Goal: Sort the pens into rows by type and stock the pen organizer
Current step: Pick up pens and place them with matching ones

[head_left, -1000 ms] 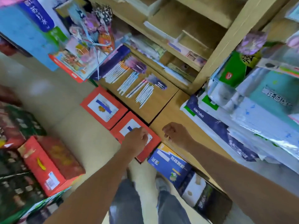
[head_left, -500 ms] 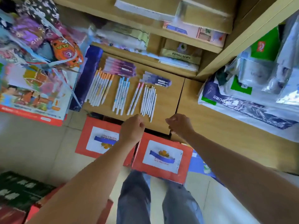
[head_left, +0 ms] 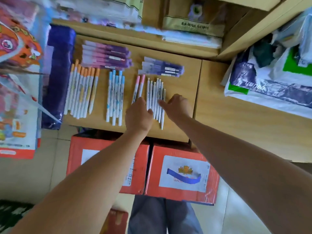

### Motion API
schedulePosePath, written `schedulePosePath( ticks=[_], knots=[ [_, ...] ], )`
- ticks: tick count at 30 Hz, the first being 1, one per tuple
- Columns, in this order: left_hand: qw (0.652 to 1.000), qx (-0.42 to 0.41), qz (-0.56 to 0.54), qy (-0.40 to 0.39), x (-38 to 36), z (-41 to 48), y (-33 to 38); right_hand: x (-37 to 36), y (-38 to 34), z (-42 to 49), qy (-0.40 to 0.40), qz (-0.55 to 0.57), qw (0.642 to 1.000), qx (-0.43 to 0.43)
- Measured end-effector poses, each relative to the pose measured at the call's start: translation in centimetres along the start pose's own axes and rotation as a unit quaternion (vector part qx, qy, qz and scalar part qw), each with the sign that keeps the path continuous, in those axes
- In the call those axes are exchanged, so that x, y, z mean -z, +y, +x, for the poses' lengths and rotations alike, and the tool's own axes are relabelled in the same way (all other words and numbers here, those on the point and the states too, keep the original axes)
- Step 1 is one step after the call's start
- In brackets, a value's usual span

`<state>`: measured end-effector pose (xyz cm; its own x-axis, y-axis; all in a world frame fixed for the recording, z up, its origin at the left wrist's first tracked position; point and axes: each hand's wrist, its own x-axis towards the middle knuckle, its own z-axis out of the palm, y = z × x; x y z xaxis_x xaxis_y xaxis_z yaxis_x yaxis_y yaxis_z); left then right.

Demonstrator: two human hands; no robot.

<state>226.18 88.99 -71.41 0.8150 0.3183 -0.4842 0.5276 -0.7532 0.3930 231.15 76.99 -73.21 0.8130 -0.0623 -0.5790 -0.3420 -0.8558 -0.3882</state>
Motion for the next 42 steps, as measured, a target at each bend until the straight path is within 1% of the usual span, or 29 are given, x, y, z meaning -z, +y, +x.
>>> schedulePosePath(
  ticks=[3,7,12,17,23,28,31,36,38,40,42],
  knots=[
    [1.0,-0.008,0.01,0.019,-0.6,0.9,-0.1,-0.8,-0.3,0.6,0.007,-0.034,0.999,0.007],
    [0.999,-0.006,0.023,0.029,-1.0,1.2,0.1,-0.7,-0.2,0.7,0.008,-0.048,0.998,0.028],
    [0.999,-0.022,0.036,0.027,-1.5,1.3,0.7,-0.4,0.4,0.9,0.01,-0.093,0.995,0.018],
    [0.997,-0.026,0.073,0.028,-1.9,1.7,1.2,0.7,1.6,0.9,0.017,-0.097,0.995,0.011],
    [0.995,-0.036,0.089,0.011,-2.5,2.0,2.1,1.5,2.6,0.7,0.0,-0.135,0.989,0.058],
    [0.993,-0.054,0.105,0.006,-3.1,1.9,2.4,1.8,2.9,0.8,-0.007,-0.192,0.975,0.107],
    [0.996,-0.043,0.084,0.003,-3.2,1.8,2.4,1.7,3.1,0.8,-0.012,-0.205,0.971,0.122],
    [1.0,-0.012,0.026,-0.001,-3.4,1.2,2.2,1.5,3.2,0.8,-0.025,-0.278,0.952,0.125],
    [1.0,-0.007,0.009,-0.007,-3.4,0.7,2.3,1.3,3.1,0.9,-0.016,-0.294,0.947,0.128],
    [1.0,-0.006,-0.007,-0.02,-3.4,0.2,2.5,1.4,3.2,1.0,-0.016,-0.283,0.951,0.126],
    [0.999,-0.012,-0.028,-0.041,-3.4,-0.1,2.8,2.0,3.5,0.9,-0.041,-0.23,0.965,0.116]
  ],
)
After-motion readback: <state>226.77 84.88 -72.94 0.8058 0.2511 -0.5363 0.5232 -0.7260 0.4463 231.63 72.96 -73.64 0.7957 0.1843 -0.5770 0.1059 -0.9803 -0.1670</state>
